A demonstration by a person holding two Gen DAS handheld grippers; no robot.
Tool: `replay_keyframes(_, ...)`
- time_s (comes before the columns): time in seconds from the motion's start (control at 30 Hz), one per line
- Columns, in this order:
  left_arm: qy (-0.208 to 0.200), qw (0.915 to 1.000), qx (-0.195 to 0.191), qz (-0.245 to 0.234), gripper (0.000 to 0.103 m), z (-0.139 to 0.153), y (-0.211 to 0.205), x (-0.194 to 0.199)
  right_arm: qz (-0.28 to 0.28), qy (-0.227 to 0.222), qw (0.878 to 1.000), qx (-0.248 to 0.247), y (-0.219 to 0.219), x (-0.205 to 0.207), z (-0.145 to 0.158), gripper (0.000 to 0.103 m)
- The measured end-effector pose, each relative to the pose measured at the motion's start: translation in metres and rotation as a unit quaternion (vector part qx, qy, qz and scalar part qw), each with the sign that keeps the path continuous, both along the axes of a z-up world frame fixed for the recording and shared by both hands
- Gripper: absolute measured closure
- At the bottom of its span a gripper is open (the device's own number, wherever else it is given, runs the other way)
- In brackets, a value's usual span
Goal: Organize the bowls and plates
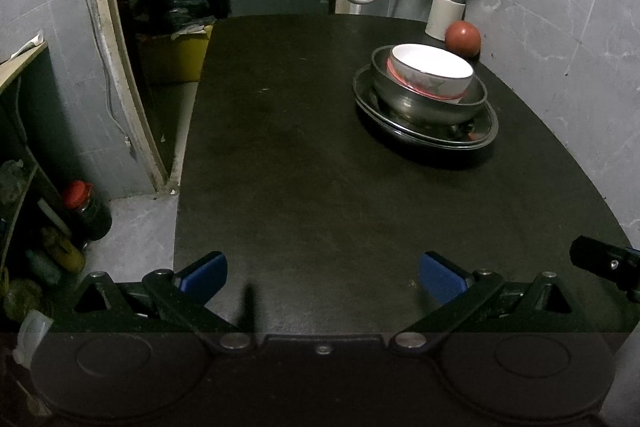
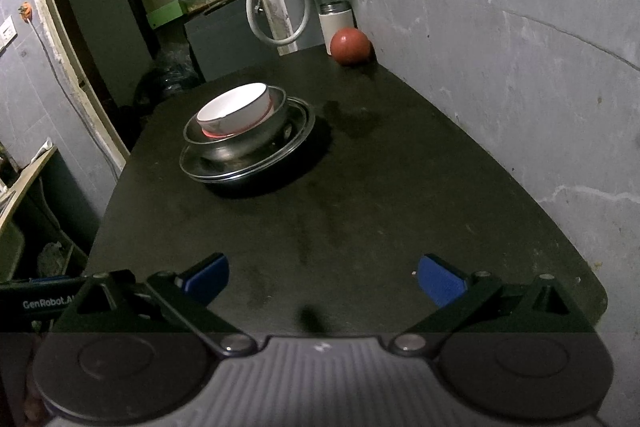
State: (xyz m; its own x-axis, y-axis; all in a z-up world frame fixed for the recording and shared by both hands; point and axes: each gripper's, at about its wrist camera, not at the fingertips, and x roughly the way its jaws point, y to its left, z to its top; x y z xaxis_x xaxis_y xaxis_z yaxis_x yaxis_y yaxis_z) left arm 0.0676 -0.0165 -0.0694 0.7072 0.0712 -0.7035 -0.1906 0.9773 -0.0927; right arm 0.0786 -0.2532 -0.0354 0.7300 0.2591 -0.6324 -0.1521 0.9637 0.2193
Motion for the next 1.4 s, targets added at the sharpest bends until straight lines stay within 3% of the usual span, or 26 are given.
replay_keyframes(1.4,0.001,1.0,-0.002,-0.002,0.001,-0.0019,0.0025,0.0042,-0.003,0.003,1.0,-0.002,0.0047,0.0017,-0.0011,0.0)
